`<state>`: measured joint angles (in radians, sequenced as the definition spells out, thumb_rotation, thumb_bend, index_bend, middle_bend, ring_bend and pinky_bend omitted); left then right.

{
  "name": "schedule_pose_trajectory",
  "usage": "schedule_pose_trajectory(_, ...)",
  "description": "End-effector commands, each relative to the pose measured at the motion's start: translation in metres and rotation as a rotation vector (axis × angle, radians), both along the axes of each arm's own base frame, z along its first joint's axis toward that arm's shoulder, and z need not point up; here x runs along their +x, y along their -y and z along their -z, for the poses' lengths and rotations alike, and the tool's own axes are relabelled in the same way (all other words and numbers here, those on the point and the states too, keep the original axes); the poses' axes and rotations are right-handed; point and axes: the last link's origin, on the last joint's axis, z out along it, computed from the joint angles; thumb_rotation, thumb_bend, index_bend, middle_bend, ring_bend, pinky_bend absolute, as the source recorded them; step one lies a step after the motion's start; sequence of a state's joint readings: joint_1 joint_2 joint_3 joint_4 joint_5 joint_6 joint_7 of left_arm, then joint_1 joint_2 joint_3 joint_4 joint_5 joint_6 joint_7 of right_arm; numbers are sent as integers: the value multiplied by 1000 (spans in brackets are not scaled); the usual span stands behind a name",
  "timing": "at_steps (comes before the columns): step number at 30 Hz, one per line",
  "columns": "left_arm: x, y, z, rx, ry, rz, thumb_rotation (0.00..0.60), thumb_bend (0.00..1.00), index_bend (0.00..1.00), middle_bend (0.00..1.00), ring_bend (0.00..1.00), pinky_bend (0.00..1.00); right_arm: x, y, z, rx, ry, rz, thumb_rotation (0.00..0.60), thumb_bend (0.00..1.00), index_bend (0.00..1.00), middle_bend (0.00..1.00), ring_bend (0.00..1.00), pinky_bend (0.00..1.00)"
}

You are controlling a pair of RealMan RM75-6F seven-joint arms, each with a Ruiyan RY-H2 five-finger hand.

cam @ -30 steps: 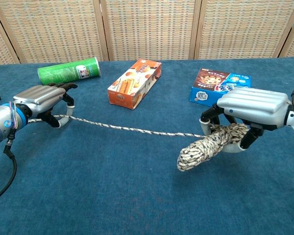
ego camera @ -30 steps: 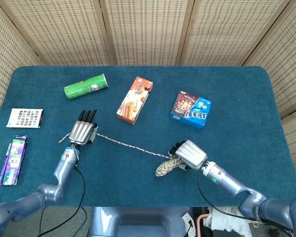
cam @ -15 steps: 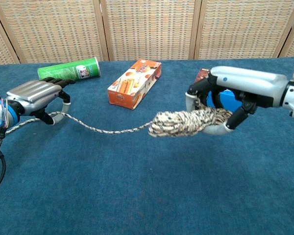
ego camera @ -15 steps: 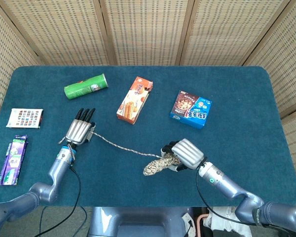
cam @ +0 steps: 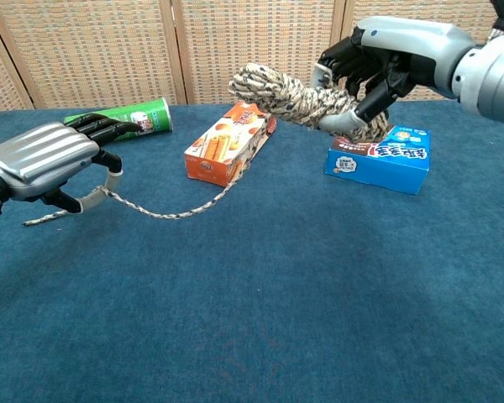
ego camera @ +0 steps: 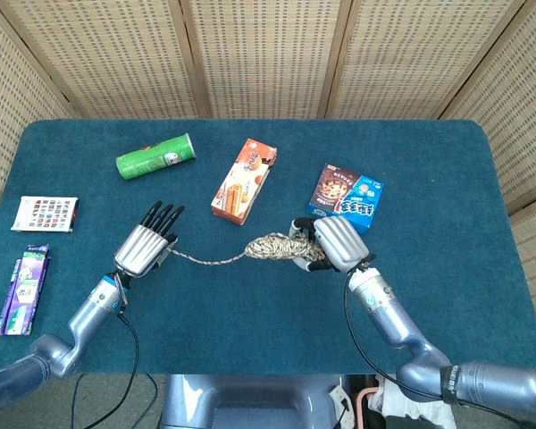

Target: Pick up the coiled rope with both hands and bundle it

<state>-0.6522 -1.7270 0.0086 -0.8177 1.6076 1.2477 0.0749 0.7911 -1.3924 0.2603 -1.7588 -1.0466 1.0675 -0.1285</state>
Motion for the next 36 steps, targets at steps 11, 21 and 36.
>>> schedule_pose_trajectory(11, 36, 28, -20, -24, 2, 311, 600, 543, 794, 0, 0, 0, 61, 23, 21, -122, -161, 170, 600, 829, 697, 725, 676, 870)
schedule_pose_trajectory(21, 104, 24, -51, -35, 168, 378, 600, 553, 811, 0, 0, 0, 87, 22, 55, -148, -285, 118, 600, 832, 701, 741, 682, 925)
schedule_pose_trajectory(36, 169, 7, -100, 91, 276, 467, 600, 610, 838, 0, 0, 0, 85, 21, 70, -145, -361, 67, 600, 832, 701, 743, 682, 925)
